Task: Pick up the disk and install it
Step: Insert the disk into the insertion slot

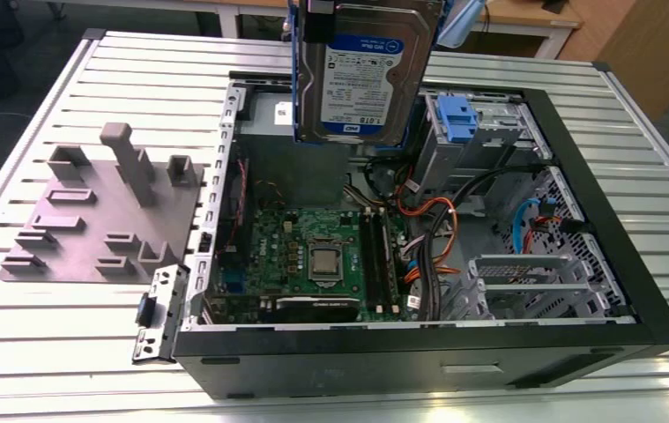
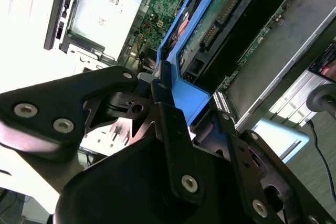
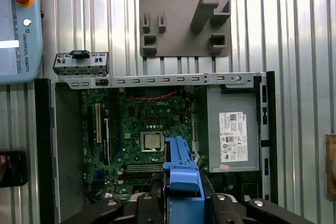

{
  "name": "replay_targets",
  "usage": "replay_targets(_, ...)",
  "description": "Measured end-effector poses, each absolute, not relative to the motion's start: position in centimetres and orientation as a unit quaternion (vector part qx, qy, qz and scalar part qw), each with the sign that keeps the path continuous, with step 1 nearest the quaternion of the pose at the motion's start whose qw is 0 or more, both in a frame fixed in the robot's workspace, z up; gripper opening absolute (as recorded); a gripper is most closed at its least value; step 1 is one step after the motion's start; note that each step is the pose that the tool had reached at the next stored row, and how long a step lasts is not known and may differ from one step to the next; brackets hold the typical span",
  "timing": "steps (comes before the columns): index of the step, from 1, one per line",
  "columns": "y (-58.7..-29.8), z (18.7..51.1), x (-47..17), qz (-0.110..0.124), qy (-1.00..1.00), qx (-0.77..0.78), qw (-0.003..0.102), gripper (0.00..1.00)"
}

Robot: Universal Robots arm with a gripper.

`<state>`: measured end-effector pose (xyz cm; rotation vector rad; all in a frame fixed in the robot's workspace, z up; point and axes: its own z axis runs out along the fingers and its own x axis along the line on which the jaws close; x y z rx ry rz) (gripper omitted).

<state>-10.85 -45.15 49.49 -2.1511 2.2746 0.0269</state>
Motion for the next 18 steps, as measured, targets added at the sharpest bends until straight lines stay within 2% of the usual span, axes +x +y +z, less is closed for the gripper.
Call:
replay_targets(7, -45.5, 49.5, -10.9, 0.009, 0.727, -0.687, 0.005, 0.37)
replay_targets(18, -48.0, 49.4, -10.7, 0.009, 0.727, -0.687, 0.005, 0.37)
